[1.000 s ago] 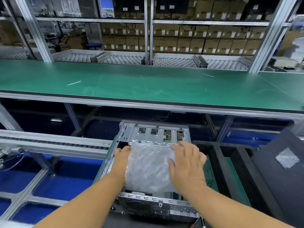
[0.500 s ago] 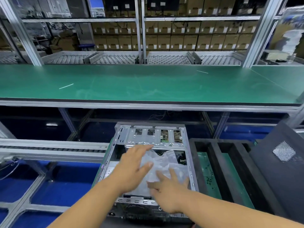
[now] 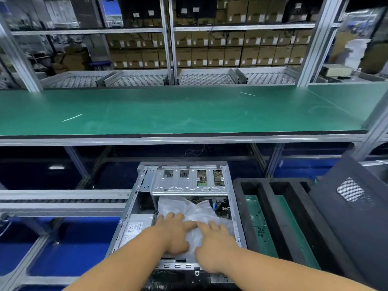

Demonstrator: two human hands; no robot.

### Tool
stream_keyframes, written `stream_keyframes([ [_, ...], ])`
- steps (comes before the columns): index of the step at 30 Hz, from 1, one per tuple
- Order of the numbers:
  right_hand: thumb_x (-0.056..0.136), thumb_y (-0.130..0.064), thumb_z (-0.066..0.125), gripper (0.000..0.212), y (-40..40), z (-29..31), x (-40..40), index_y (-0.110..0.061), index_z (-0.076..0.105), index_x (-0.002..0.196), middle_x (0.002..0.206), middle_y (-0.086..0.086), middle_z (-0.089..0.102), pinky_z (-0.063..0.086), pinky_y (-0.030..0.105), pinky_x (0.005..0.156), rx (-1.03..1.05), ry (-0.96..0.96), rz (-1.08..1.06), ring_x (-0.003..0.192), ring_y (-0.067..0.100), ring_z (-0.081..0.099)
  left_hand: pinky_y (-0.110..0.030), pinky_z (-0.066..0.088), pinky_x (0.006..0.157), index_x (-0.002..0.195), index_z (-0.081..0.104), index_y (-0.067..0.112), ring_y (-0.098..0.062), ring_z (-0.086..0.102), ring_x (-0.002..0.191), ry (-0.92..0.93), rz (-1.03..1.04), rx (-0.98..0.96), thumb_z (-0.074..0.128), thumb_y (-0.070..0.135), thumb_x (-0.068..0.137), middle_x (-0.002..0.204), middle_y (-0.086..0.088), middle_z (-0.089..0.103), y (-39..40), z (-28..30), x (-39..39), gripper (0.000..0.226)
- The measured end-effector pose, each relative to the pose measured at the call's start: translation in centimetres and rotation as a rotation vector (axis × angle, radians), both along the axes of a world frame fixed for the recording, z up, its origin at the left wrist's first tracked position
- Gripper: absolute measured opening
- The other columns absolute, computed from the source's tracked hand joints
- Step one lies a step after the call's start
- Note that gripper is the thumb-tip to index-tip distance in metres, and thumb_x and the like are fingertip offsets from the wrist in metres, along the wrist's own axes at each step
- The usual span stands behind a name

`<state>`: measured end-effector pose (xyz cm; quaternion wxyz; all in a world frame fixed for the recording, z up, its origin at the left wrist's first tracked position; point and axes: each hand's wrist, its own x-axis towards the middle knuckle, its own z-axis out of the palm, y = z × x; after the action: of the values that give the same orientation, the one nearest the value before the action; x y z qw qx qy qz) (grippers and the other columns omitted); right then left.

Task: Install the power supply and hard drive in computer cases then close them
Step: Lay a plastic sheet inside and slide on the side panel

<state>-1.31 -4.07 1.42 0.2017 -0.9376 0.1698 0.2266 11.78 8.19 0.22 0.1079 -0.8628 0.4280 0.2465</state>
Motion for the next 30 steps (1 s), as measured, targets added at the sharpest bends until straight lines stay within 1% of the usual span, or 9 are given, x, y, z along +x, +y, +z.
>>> stream_keyframes([
  [2, 0.099, -0.035, 0.042, 0.065, 0.2, 0.7, 0.1, -0.018, 0.029, 0.16, 0.164, 0.009, 0.021, 0.013, 0.047, 0.121, -0.096, 0.051, 0.101, 0.147, 0.034, 0.016, -0.062, 0.014, 0.119, 0.15, 0.018, 0.059, -0.037, 0.022, 0.145, -0.046, -0.068, 0.007, 0.054, 0.05, 0.082, 0.157, -0.007, 0.03, -0.1, 0.2, 0.1, 0.078],
  [4, 0.1, -0.037, 0.044, 0.059, 0.4, 0.9, 0.4, -0.015, 0.035, 0.154, 0.156, 0.013, 0.03, 0.019, 0.046, 0.117, -0.146, 0.079, 0.097, 0.139, 0.036, 0.023, -0.066, 0.006, 0.119, 0.151, 0.016, 0.058, -0.035, 0.01, 0.152, -0.071, -0.115, -0.03, 0.055, 0.054, 0.082, 0.165, -0.004, 0.019, 0.1, -0.5, 0.0, 0.079],
  [9, 0.086, -0.036, 0.061, 0.088, 0.3, -0.6, 0.9, -0.023, 0.016, 0.161, 0.166, 0.004, 0.007, 0.014, 0.048, 0.123, -0.102, -0.153, 0.007, 0.152, 0.033, 0.004, -0.063, -0.009, 0.121, 0.156, -0.013, 0.052, -0.026, -0.018, 0.156, 0.079, 0.076, -0.173, 0.058, 0.072, 0.081, 0.17, 0.012, -0.014, 0.7, -1.7, -0.2, 0.104],
  [12, 0.095, -0.043, 0.057, 0.097, -0.6, -0.9, 1.5, -0.019, -0.007, 0.164, 0.171, 0.004, -0.017, -0.004, 0.051, 0.127, -0.041, 0.002, 0.063, 0.157, 0.03, -0.018, -0.064, -0.014, 0.12, 0.158, -0.013, 0.05, -0.025, -0.026, 0.154, 0.138, 0.144, -0.155, 0.054, 0.08, 0.077, 0.169, 0.012, -0.02, 1.0, -1.8, -0.3, 0.109],
  [17, 0.087, -0.064, 0.065, 0.116, -0.3, -0.6, 2.5, -0.017, -0.008, 0.164, 0.172, 0.007, -0.004, 0.013, 0.053, 0.125, -0.114, 0.141, -0.001, 0.156, 0.042, 0.005, -0.06, -0.015, 0.121, 0.157, -0.013, 0.051, -0.028, -0.028, 0.153, 0.066, 0.11, -0.091, 0.056, 0.084, 0.076, 0.169, 0.005, -0.022, 0.6, -1.7, -0.5, 0.111],
  [23, 0.092, -0.028, 0.073, 0.093, -0.2, 0.4, 1.5, -0.019, 0.015, 0.164, 0.17, 0.003, 0.018, 0.008, 0.047, 0.129, -0.017, -0.063, -0.065, 0.159, 0.03, 0.002, -0.058, -0.01, 0.123, 0.161, -0.003, 0.045, -0.03, -0.015, 0.157, 0.005, 0.134, -0.173, 0.053, 0.096, 0.065, 0.172, 0.001, -0.009, 0.7, -2.1, -0.5, 0.122],
  [26, 0.098, -0.014, 0.059, 0.059, -0.1, 0.8, -0.8, -0.03, 0.045, 0.153, 0.163, -0.005, 0.036, 0.031, 0.027, 0.118, 0.141, -0.346, -0.254, 0.152, 0.02, 0.031, -0.057, -0.008, 0.123, 0.161, 0.005, 0.045, -0.024, -0.006, 0.158, 0.01, 0.17, -0.263, 0.043, 0.088, 0.078, 0.172, 0.003, 0.004, 1.3, -0.7, -0.4, 0.101],
  [28, 0.098, -0.011, 0.051, 0.046, -0.2, 1.1, -2.6, -0.034, 0.059, 0.136, 0.147, -0.011, 0.052, 0.04, 0.017, 0.102, 0.154, -0.49, -0.335, 0.129, 0.01, 0.054, -0.055, 0.003, 0.122, 0.156, 0.025, 0.044, -0.02, 0.018, 0.155, -0.089, 0.184, -0.403, 0.035, 0.077, 0.085, 0.165, 0.006, 0.031, 1.1, 0.9, -0.9, 0.079],
  [30, 0.094, -0.006, 0.05, 0.043, -0.8, 1.4, -4.3, -0.034, 0.067, 0.123, 0.131, -0.016, 0.061, 0.043, 0.017, 0.102, 0.198, -0.623, -0.428, 0.119, 0.003, 0.057, -0.048, 0.022, 0.114, 0.14, 0.048, 0.041, -0.015, 0.047, 0.135, -0.149, 0.237, -0.621, 0.032, 0.066, 0.086, 0.14, 0.012, 0.058, -0.2, 2.9, -2.4, 0.062],
])
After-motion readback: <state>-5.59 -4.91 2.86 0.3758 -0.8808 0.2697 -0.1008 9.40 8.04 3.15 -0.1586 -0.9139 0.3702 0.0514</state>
